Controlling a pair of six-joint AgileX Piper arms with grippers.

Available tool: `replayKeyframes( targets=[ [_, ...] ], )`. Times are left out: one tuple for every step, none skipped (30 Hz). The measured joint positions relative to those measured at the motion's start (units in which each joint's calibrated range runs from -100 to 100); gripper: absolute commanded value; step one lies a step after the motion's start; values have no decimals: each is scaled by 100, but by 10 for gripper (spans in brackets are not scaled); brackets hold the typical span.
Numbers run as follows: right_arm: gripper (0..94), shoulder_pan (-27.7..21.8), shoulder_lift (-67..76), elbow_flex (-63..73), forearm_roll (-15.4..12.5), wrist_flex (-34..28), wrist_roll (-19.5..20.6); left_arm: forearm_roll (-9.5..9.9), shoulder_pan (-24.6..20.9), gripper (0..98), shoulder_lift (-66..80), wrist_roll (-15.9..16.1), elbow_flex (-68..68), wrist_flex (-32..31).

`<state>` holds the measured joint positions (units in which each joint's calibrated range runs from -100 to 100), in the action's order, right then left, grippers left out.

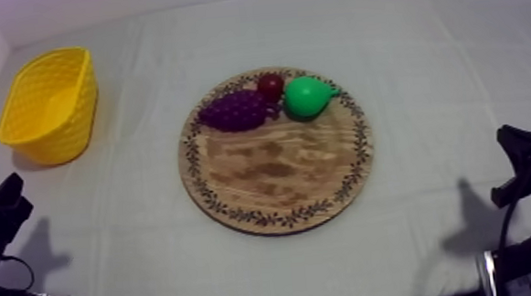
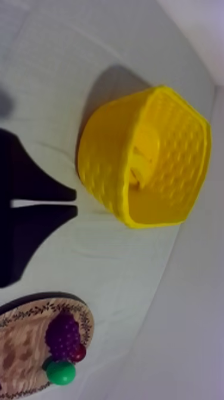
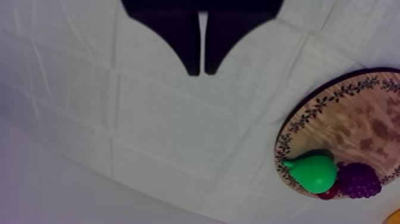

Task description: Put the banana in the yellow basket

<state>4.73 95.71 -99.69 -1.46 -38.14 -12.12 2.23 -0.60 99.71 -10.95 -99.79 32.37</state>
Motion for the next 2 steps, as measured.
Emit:
replayKeyframes(
  targets=[
    [5, 0, 0, 0, 0, 0, 3, 0, 0, 1, 0, 0, 0, 0],
    [5, 0, 0, 0, 0, 0, 3, 0, 0, 1, 0, 0, 0, 0]
  ],
)
